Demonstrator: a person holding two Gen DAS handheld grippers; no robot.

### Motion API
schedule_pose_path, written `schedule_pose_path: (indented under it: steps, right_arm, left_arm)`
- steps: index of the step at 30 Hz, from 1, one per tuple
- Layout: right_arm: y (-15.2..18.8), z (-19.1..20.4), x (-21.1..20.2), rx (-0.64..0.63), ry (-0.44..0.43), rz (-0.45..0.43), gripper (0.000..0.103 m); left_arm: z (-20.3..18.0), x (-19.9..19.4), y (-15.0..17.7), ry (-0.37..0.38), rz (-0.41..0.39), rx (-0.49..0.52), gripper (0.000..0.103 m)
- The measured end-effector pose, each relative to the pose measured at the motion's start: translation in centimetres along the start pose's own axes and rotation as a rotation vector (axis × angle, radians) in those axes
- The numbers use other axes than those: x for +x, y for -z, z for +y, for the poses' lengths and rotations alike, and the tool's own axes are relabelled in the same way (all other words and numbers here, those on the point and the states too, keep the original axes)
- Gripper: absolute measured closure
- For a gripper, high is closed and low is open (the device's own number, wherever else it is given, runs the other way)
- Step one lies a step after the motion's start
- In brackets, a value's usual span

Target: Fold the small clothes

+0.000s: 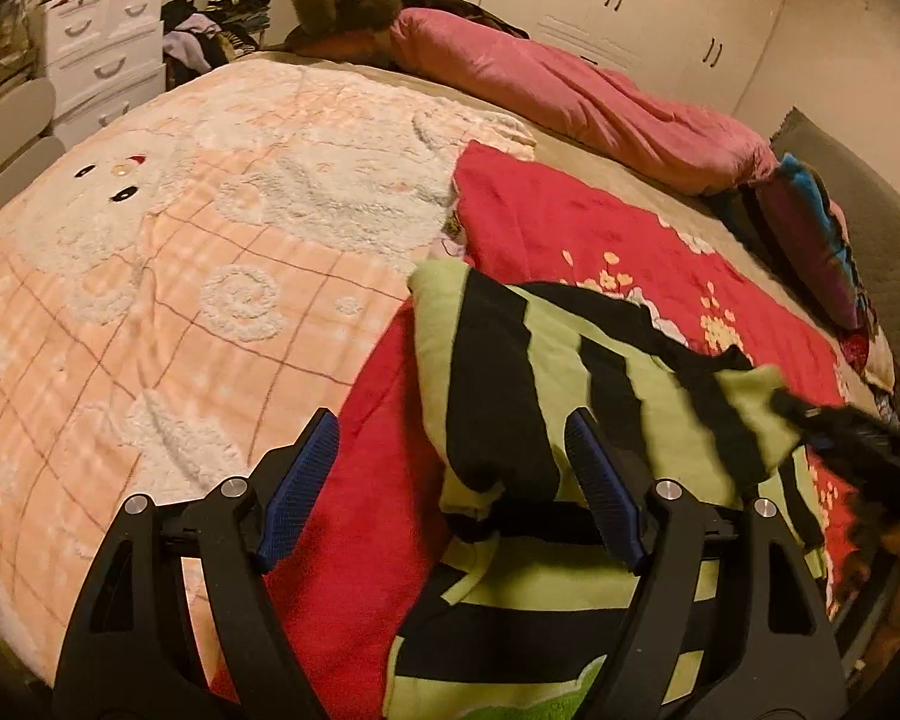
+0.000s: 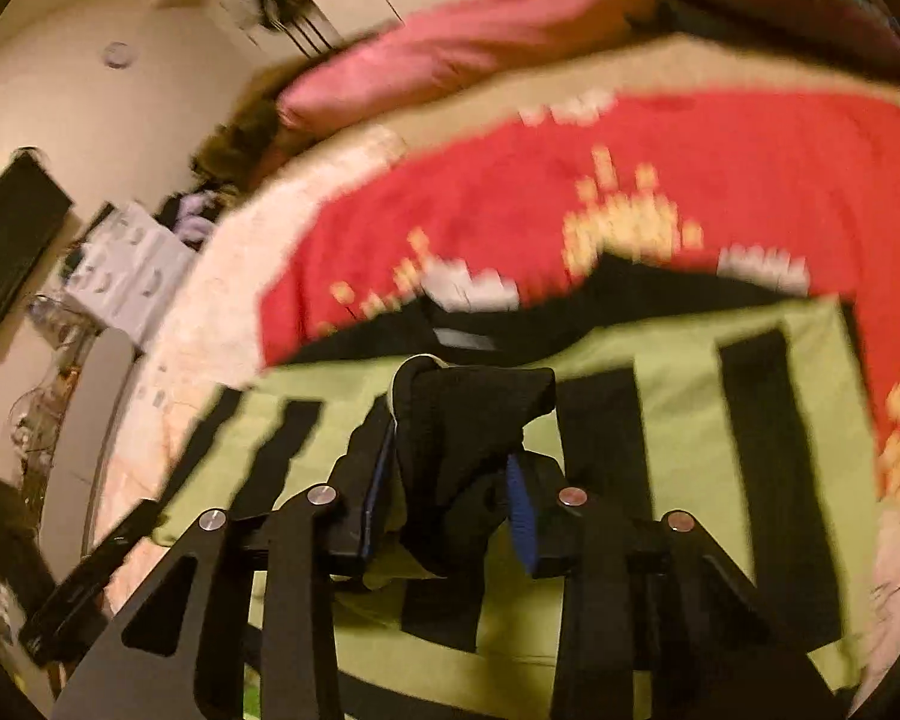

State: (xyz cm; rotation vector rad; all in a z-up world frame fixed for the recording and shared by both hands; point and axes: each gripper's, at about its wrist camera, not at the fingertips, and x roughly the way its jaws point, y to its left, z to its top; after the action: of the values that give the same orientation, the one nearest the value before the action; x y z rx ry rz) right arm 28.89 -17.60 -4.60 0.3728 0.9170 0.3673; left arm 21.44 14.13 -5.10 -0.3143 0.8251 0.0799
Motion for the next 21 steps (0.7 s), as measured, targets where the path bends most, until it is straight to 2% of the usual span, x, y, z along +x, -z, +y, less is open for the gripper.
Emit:
schedule_pose_path:
  steps: [2,5,8,9,14,18,21]
  right_arm:
    - [-1.0,0.0,-2.1,-0.019,-0.018,-0.049,0.072]
    - [-2.6,-0.7,-5.2,-0.059,0.009,-0.107,0.072]
    - [-3.0,-2.5,-6.7,-0.088,0.101,-0.122,0.072]
    - [-2.9,-3.4,-6.6,-0.099,0.144,-0.117,0.072]
    - [-0.9,-6.6,-4.8,-0.117,0.241,-0.085,0.071]
    - [1.2,-8.8,-2.5,-0.1,0.268,-0.078,0.07]
    - [1.6,-9.8,-1.3,-0.09,0.253,-0.068,0.067]
  left_arm:
    - [0.0,-0.5,-0.2,0.004,-0.012,-0.001,0.033]
    - [-0.4,-1.0,-0.4,-0.001,-0.025,0.013,0.033]
    - [-1.3,-1.1,-0.3,0.0,-0.021,0.031,0.033]
    - [-1.8,-1.1,-0.2,0.001,-0.018,0.045,0.033]
    - [-4.6,-0.3,0.8,0.005,0.014,0.12,0.033]
    - [-7.7,0.4,1.5,0.011,0.036,0.188,0.033]
    - [-10.5,1.8,1.6,0.014,0.055,0.248,0.033]
